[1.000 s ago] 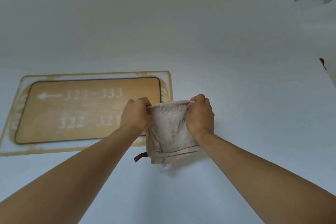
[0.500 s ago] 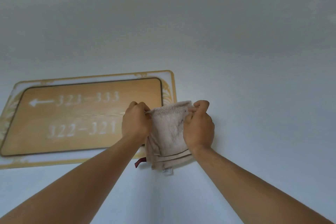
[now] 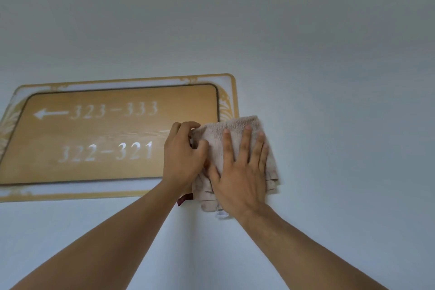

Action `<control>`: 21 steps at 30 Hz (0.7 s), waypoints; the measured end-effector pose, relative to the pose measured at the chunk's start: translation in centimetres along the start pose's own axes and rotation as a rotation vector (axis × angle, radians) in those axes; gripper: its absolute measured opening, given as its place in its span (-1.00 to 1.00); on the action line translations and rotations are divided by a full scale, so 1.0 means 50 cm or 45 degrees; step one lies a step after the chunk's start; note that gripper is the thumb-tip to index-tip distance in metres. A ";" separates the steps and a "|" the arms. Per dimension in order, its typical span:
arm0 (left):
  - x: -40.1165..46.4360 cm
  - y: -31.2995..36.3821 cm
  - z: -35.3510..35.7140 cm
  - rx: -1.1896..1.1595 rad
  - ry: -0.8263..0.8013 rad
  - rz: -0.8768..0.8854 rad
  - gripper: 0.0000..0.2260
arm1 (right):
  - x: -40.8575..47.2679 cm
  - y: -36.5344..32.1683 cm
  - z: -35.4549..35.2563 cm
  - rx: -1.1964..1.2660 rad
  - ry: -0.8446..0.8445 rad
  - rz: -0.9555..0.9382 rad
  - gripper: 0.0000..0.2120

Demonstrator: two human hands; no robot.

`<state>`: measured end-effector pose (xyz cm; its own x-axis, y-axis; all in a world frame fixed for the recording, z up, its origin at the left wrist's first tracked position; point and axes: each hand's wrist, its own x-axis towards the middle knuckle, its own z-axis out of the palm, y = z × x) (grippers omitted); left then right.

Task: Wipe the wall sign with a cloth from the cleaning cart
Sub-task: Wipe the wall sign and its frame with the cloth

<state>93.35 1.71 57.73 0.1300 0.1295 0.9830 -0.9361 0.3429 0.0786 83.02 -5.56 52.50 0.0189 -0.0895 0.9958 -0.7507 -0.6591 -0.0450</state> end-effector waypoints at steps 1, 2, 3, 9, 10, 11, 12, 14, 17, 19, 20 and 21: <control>-0.004 0.003 -0.002 -0.040 -0.012 -0.019 -0.68 | 0.000 -0.001 0.000 -0.014 -0.015 -0.010 -0.23; -0.010 0.005 -0.004 -0.078 -0.025 -0.023 -0.61 | 0.000 0.000 0.001 -0.029 -0.029 -0.020 -0.22; -0.018 0.007 -0.006 -0.098 -0.043 -0.008 -0.54 | 0.000 0.003 0.002 -0.040 -0.039 -0.029 -0.21; -0.055 0.013 -0.013 0.387 -0.160 0.777 -0.46 | 0.005 0.010 0.005 -0.072 -0.082 -0.098 -0.14; -0.057 0.013 -0.010 0.382 -0.250 0.884 -0.50 | 0.008 0.011 0.005 -0.086 -0.080 -0.103 -0.14; -0.057 0.014 -0.008 0.364 -0.343 0.930 -0.52 | 0.010 0.011 0.007 -0.104 -0.070 -0.104 -0.15; -0.057 0.012 -0.005 0.350 -0.417 0.922 -0.53 | 0.011 0.011 0.007 -0.111 -0.057 -0.103 -0.17; -0.057 0.007 -0.002 0.352 -0.488 0.824 -0.48 | 0.015 0.012 0.008 -0.098 -0.036 -0.124 -0.19; -0.051 -0.002 0.005 0.379 -0.510 0.737 -0.42 | 0.025 0.017 0.009 -0.098 -0.031 -0.163 -0.16; -0.044 -0.005 0.008 0.390 -0.509 0.704 -0.40 | 0.030 0.018 0.008 -0.087 -0.025 -0.162 -0.16; -0.043 -0.006 0.009 0.397 -0.508 0.695 -0.40 | 0.030 0.019 0.008 -0.089 -0.022 -0.162 -0.16; -0.043 -0.005 0.011 0.398 -0.512 0.692 -0.40 | 0.030 0.020 0.008 -0.091 -0.020 -0.166 -0.17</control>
<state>93.14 0.82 55.67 -0.4512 -0.1660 0.8768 -0.8915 0.0394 -0.4513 82.56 -6.63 53.94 0.1289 -0.0184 0.9915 -0.7865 -0.6109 0.0909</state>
